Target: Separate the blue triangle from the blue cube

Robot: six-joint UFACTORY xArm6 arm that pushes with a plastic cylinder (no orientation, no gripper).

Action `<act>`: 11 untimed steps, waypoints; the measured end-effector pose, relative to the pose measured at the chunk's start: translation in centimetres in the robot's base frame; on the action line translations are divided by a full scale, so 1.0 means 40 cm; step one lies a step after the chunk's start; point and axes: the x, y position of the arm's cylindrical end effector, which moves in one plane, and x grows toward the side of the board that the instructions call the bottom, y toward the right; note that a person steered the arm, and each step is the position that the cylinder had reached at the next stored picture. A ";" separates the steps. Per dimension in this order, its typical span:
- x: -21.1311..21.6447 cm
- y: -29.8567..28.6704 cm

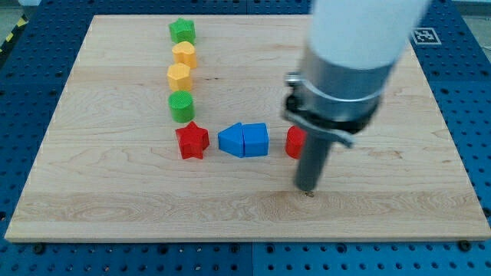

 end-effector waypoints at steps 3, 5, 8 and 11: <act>-0.100 -0.191; -0.109 -0.205; -0.206 -0.195; -0.376 -0.103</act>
